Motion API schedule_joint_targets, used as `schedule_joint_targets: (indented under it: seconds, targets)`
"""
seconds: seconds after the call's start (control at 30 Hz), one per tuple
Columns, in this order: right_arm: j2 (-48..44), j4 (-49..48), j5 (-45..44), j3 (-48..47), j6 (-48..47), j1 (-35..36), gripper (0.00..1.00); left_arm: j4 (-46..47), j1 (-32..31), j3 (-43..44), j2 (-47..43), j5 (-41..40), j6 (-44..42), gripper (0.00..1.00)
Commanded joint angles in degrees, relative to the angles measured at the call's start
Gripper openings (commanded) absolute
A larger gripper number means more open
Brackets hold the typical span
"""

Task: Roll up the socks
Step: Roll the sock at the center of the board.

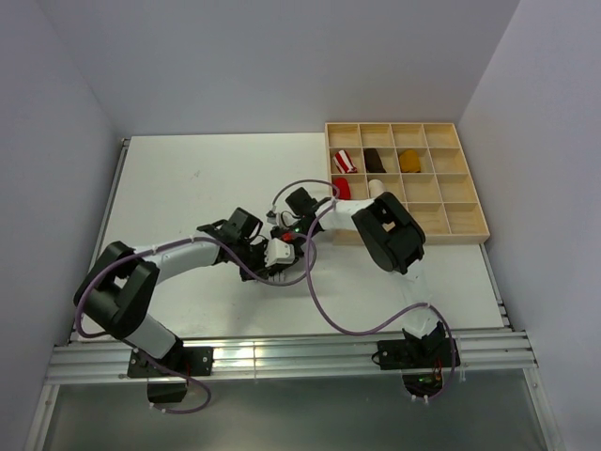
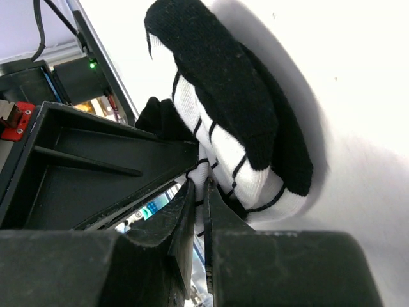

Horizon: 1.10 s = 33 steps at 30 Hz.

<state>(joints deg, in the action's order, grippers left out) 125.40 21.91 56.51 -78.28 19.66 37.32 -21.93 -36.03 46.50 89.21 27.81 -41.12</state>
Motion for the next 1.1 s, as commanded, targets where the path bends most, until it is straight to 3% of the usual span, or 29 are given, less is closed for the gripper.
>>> schedule_joint_targets:
  seconds: [0.0,0.1,0.33,0.8,1.07]
  targets:
    - [-2.61,-3.80,-5.80,3.13,0.90,0.12,0.14,-7.77,-0.36,-0.89,4.04,6.63,-1.76,0.17]
    - [-5.24,-6.70,-7.20,6.03,2.48,-0.32,0.25,-10.75,1.13,0.43,5.36,8.83,-2.99,0.11]
    - [-10.17,-13.11,-8.87,10.51,5.21,-0.58,0.37,-18.84,7.64,5.08,10.09,16.92,-7.30,0.00]
    - [-23.61,-26.12,-19.50,21.93,10.92,-3.13,0.36,-39.40,15.90,19.32,27.23,23.69,-15.47,0.00]
    - [-32.67,-24.99,-26.26,26.16,1.99,-2.08,0.34,-47.85,18.45,26.18,33.57,23.52,-17.15,0.00]
